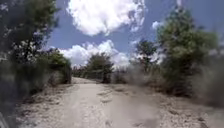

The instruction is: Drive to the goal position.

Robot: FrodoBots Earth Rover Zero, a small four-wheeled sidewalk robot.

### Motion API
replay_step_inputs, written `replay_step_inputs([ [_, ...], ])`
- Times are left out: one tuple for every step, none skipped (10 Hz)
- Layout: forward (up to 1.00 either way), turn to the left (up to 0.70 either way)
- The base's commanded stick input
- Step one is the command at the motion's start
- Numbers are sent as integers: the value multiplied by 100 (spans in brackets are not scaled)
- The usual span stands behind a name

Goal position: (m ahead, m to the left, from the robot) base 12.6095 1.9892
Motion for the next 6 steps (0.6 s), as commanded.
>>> replay_step_inputs([
  [45,27],
  [45,27],
  [45,24],
  [45,14],
  [45,0],
  [45,0],
])
